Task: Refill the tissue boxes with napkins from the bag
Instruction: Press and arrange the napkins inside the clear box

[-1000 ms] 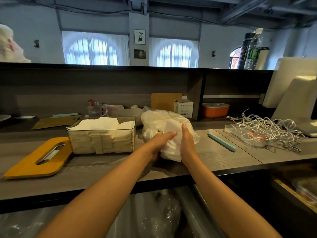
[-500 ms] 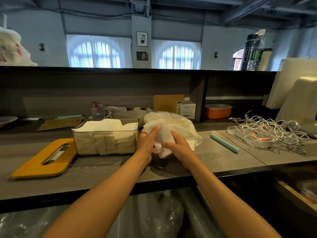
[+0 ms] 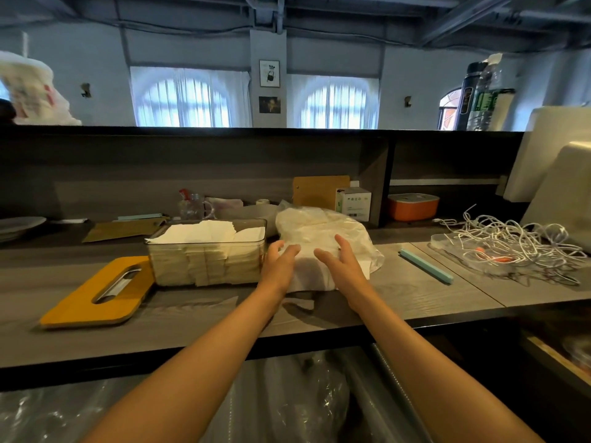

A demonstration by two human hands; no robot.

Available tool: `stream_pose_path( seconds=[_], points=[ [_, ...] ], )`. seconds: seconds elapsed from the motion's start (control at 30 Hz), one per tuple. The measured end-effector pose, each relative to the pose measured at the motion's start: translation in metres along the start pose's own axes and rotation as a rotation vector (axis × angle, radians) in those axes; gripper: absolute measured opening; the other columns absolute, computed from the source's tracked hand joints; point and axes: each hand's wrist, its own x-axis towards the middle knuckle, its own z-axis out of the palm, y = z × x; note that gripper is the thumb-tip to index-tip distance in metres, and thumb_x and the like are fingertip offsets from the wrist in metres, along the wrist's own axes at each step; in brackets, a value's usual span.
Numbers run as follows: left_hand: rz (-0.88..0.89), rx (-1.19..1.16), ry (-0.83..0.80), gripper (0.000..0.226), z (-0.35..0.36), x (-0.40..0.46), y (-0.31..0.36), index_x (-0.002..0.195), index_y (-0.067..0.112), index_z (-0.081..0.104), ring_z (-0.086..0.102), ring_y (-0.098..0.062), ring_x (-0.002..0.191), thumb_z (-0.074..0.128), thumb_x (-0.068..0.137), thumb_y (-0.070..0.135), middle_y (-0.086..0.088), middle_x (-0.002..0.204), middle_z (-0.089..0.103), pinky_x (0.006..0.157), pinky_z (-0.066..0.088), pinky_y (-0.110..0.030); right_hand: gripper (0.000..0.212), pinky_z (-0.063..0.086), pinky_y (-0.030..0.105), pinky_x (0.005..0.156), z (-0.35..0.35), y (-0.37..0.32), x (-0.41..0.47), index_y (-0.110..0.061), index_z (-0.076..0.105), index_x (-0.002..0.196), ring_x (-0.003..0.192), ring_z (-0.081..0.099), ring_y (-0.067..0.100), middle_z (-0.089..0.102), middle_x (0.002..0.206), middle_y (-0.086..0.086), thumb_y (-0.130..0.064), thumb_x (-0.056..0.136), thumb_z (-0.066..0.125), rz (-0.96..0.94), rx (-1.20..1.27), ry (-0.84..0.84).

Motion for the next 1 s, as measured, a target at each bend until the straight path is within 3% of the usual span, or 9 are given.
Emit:
stream_pose_path(
  seconds=[0.1,0.23,0.33,0.53,0.63,0.73,0.83,0.93,1.0],
  points=[
    [0.036,-0.016,0.162,0.044,0.019,-0.003,-0.002,0.136,0.020,0.050,0.051,-0.019,0.115,0.049,0.099,0.043,-0.001,0.133,0.055,0.088,0.038,-0.032,0.072,0.029,0.034,0.111,0.004,-0.001,0.002,-0.021,0.018,0.155,0.146,0.024,0.024,0.024,0.160,0.007,-0.040,0.097,0.056,-0.016,-0.029,0.050],
    [0.121,0.031,0.276,0.028,0.026,0.003,-0.001,0.120,0.019,0.060,0.054,-0.017,0.104,0.053,0.098,0.034,0.001,0.116,0.061,0.081,0.040,-0.029,0.060,0.034,0.029,0.099,0.005,0.001,0.012,-0.019,0.034,0.150,0.138,0.037,0.022,0.038,0.153,0.006,-0.033,0.096,0.058,0.006,0.005,0.178],
    [0.162,0.035,0.277,0.013,0.023,0.011,-0.003,0.101,0.021,0.064,0.057,-0.015,0.100,0.054,0.098,0.029,0.004,0.104,0.063,0.079,0.040,-0.027,0.048,0.036,0.025,0.092,0.004,-0.001,0.021,-0.015,0.051,0.138,0.120,0.044,0.014,0.048,0.144,0.005,-0.022,0.092,0.063,0.023,0.059,0.189],
    [0.200,0.024,0.306,0.011,0.025,0.020,-0.007,0.091,0.021,0.064,0.054,-0.007,0.082,0.055,0.097,0.024,0.012,0.083,0.060,0.065,0.039,-0.019,0.036,0.039,0.022,0.086,0.011,0.004,0.031,-0.014,0.061,0.127,0.110,0.050,0.011,0.058,0.129,0.002,-0.021,0.092,0.062,-0.013,0.049,0.187],
    [0.206,0.039,0.315,0.015,0.024,0.020,-0.007,0.098,0.017,0.067,0.053,-0.005,0.081,0.052,0.097,0.019,0.009,0.087,0.062,0.064,0.038,-0.019,0.031,0.038,0.023,0.089,0.009,0.009,0.032,-0.010,0.063,0.124,0.108,0.050,0.010,0.060,0.128,0.003,-0.015,0.095,0.054,0.018,0.066,0.266],
    [0.167,-0.027,0.260,0.026,0.024,0.019,-0.006,0.117,0.016,0.066,0.054,-0.010,0.100,0.047,0.100,0.022,0.006,0.108,0.062,0.081,0.040,-0.025,0.030,0.038,0.023,0.091,0.010,0.005,0.028,-0.008,0.063,0.124,0.112,0.052,0.012,0.061,0.124,0.002,-0.019,0.097,0.055,-0.020,0.115,0.220],
    [0.146,0.002,0.278,0.029,0.023,0.019,-0.009,0.121,0.016,0.066,0.057,-0.016,0.108,0.048,0.100,0.024,0.002,0.117,0.066,0.091,0.045,-0.031,0.030,0.039,0.022,0.087,0.011,0.006,0.026,-0.011,0.063,0.123,0.111,0.053,0.012,0.061,0.116,-0.003,-0.024,0.096,0.059,-0.010,0.089,0.257],
    [0.133,0.014,0.340,0.031,0.021,0.017,-0.007,0.122,0.020,0.061,0.060,-0.022,0.104,0.048,0.094,0.014,-0.002,0.112,0.066,0.089,0.049,-0.036,0.030,0.038,0.024,0.085,0.005,0.005,0.026,-0.008,0.063,0.122,0.109,0.055,0.015,0.062,0.114,0.001,-0.023,0.096,0.057,0.060,0.176,0.337],
    [0.140,-0.037,0.310,0.026,0.021,0.013,-0.006,0.119,0.021,0.060,0.058,-0.018,0.100,0.049,0.095,0.018,0.003,0.104,0.063,0.080,0.045,-0.031,0.032,0.040,0.026,0.080,0.006,0.001,0.023,-0.005,0.064,0.120,0.099,0.055,0.012,0.063,0.110,0.003,-0.026,0.097,0.056,0.053,0.147,0.270]
  ],
)
